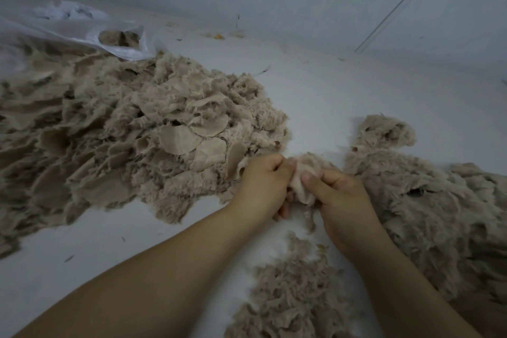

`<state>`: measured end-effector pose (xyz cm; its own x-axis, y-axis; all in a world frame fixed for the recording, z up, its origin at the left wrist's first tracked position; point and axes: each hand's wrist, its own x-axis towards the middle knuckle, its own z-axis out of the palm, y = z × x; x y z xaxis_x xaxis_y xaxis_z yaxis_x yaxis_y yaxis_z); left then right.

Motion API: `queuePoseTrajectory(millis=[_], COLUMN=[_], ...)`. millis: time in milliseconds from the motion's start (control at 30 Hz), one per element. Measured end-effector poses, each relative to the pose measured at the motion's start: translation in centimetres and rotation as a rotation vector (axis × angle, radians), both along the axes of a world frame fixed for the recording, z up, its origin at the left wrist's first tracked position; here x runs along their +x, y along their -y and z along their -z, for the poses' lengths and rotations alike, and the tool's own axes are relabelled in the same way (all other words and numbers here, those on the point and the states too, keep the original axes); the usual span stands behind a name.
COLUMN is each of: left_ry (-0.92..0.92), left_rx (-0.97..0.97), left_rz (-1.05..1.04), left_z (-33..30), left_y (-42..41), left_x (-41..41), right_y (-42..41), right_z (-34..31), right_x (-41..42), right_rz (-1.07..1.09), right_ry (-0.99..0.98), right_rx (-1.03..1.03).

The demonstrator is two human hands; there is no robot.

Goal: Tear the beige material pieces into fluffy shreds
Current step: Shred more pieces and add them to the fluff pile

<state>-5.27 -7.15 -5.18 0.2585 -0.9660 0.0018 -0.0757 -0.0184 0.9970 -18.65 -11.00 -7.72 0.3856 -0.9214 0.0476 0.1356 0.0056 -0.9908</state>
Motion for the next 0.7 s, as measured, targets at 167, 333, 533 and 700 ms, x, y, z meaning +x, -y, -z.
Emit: queuePoseTrajectory(millis=[167,333,533,700], left_ry=[-0.057,0.072,0.101,0.227], left_rx=[-0.03,0.076,0.116,0.194], left_rz=[-0.021,0.212,0.445,0.867], left_z=[0.2,0.1,-0.4,-1.3], left_y=[-0.1,-0.3,-0.6,-1.2], left_x=[0.4,1.0,2.7,4.1], right_y=[0.4,0.5,1.0,1.2], right_z=[0.3,0.3,0.5,0.5], right_x=[0.0,-0.2,-0.1,0.2], right_rz=[0.041,0.094,0.181,0.271], right_ry=[0.031,0.097,0.153,0.185], right_rx=[0.017,0.113,0.149,0.165])
